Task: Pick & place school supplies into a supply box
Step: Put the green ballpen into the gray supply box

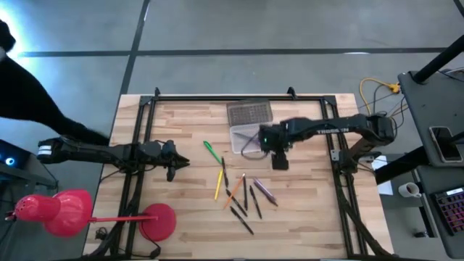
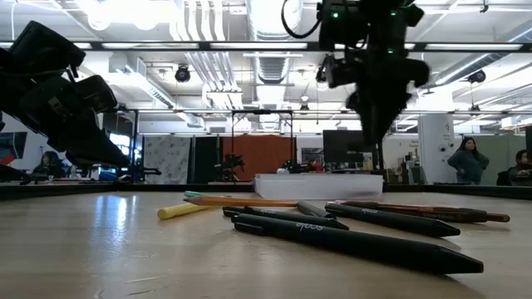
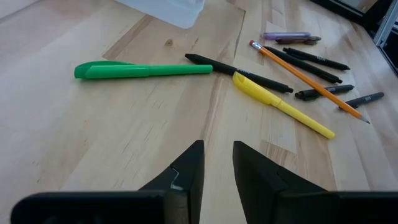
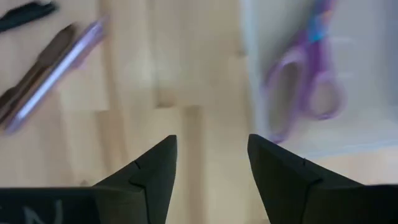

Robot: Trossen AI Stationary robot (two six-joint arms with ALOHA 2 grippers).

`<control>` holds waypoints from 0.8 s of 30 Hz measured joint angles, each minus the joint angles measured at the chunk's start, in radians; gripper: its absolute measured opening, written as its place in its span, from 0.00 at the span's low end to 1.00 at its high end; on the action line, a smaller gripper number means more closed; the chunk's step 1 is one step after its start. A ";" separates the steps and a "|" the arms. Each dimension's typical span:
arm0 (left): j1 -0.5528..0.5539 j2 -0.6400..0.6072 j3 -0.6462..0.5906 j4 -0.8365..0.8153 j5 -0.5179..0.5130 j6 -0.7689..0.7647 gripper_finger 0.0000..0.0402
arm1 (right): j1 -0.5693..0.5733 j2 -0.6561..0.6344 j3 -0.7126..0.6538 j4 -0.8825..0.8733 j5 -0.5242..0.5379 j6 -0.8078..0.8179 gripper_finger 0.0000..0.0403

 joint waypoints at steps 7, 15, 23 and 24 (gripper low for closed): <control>0.000 0.000 0.000 0.000 0.000 0.000 0.17 | 0.197 0.001 -0.139 0.149 0.002 0.200 0.46; 0.000 0.000 0.000 0.000 0.000 0.000 0.17 | 0.329 0.003 -0.234 0.409 0.037 0.618 0.45; 0.000 0.000 0.000 0.001 0.000 0.000 0.17 | 0.422 0.099 -0.205 0.432 0.091 0.771 0.39; 0.000 0.000 0.000 0.002 0.000 0.000 0.17 | 0.426 0.108 -0.198 0.429 0.093 0.790 0.39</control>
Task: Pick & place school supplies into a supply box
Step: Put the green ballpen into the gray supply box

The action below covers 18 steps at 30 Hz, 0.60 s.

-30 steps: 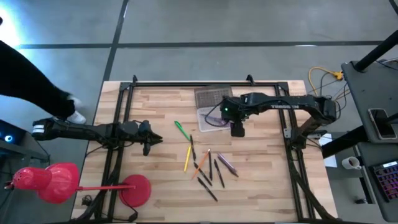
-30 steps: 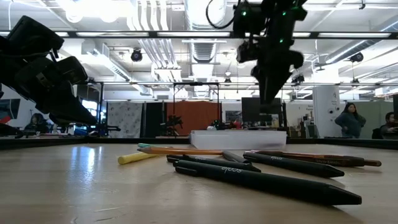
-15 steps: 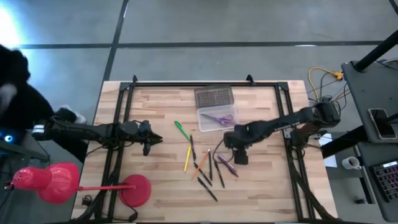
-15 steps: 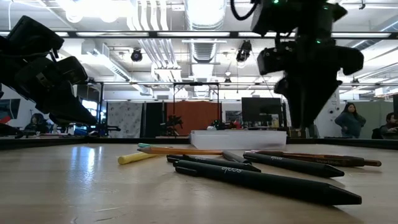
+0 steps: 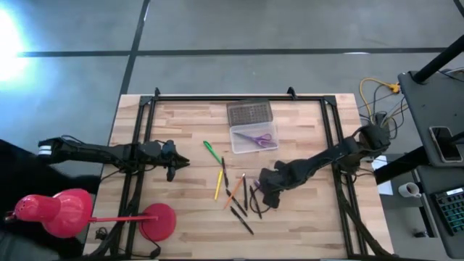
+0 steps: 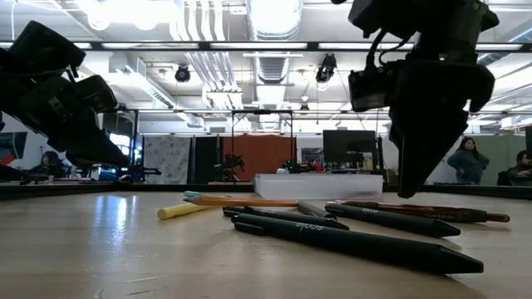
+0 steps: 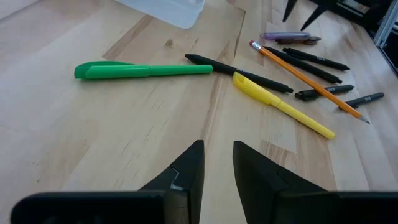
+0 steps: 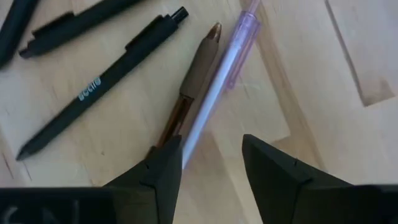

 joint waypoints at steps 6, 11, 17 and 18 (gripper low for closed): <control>0.000 0.001 0.000 0.000 0.000 0.000 0.17 | 0.007 -0.002 0.024 -0.029 0.009 0.031 0.35; 0.000 0.000 0.000 0.005 -0.001 -0.001 0.17 | 0.006 -0.014 0.037 -0.075 0.019 0.034 0.34; 0.006 -0.004 0.008 0.219 -0.032 -0.542 0.17 | 0.006 -0.020 0.037 -0.078 0.019 0.072 0.33; 0.010 -0.003 0.012 0.244 -0.063 -0.602 0.17 | 0.006 -0.020 0.037 -0.079 0.019 0.072 0.33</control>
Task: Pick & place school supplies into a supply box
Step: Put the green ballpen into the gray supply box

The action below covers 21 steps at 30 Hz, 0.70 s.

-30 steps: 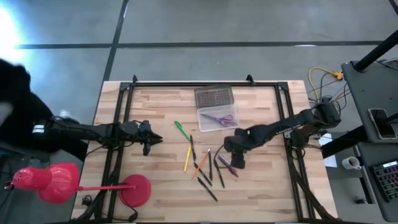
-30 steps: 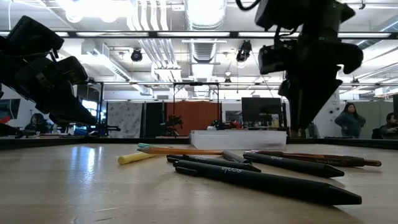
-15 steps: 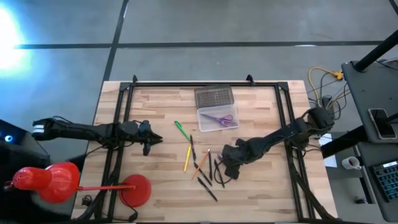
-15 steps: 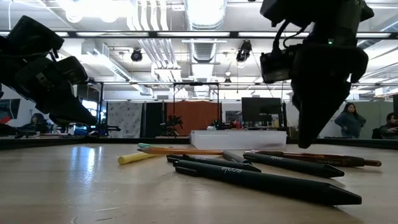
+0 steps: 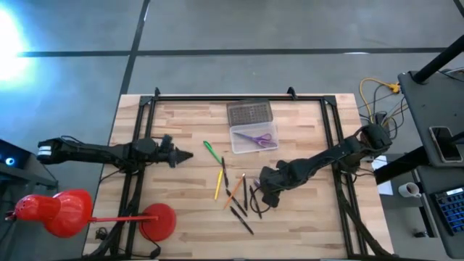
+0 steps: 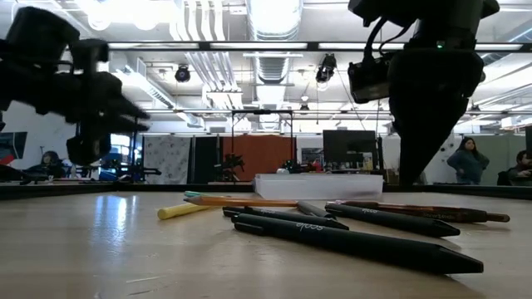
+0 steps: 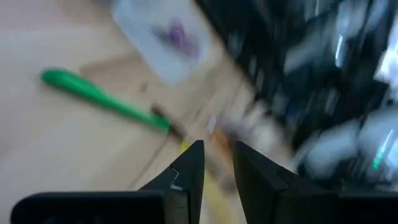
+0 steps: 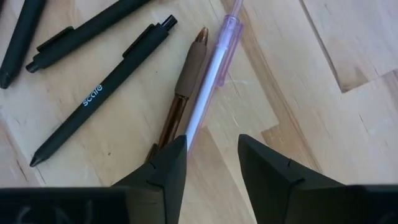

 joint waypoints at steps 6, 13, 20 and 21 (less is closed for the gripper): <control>0.004 0.000 0.035 0.071 -0.081 -0.035 0.17 | 0.000 0.000 0.000 -0.007 0.020 -0.001 0.32; 0.004 0.044 0.191 0.028 -0.235 0.196 0.17 | 0.000 0.000 0.000 -0.052 0.022 -0.032 0.32; 0.003 0.288 0.515 -0.304 -0.122 0.640 0.17 | 0.000 -0.007 -0.018 -0.178 -0.028 -0.141 0.32; 0.002 0.343 0.565 -0.373 -0.110 0.693 0.18 | 0.000 -0.009 -0.025 -0.195 -0.030 -0.155 0.32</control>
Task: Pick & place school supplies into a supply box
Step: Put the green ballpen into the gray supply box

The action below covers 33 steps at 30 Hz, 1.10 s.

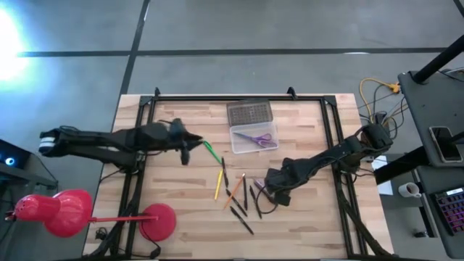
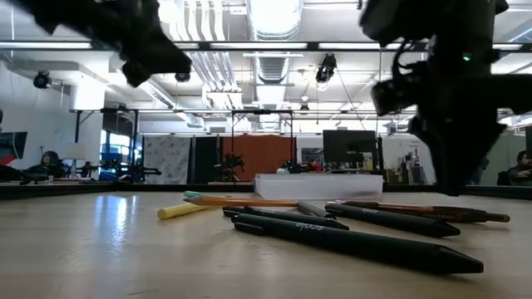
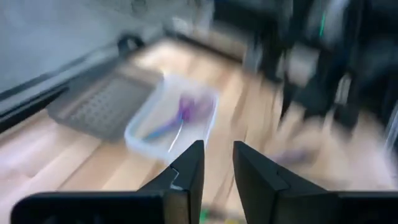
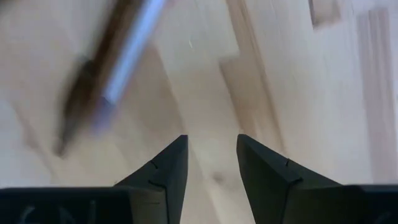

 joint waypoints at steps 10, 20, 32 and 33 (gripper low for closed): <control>0.010 0.502 0.411 -0.473 -0.003 0.423 0.30 | 0.002 -0.052 -0.119 -0.043 -0.001 -0.001 0.32; 0.030 0.771 0.621 -0.641 0.040 0.876 0.34 | 0.032 -0.302 -0.313 -0.019 0.097 0.188 0.32; 0.052 0.881 0.593 -0.647 0.055 1.027 0.35 | 0.029 -0.478 -0.395 0.080 0.188 0.179 0.32; 0.059 0.881 0.578 -0.626 0.062 1.039 0.35 | 0.028 -0.477 -0.395 0.080 0.187 0.194 0.32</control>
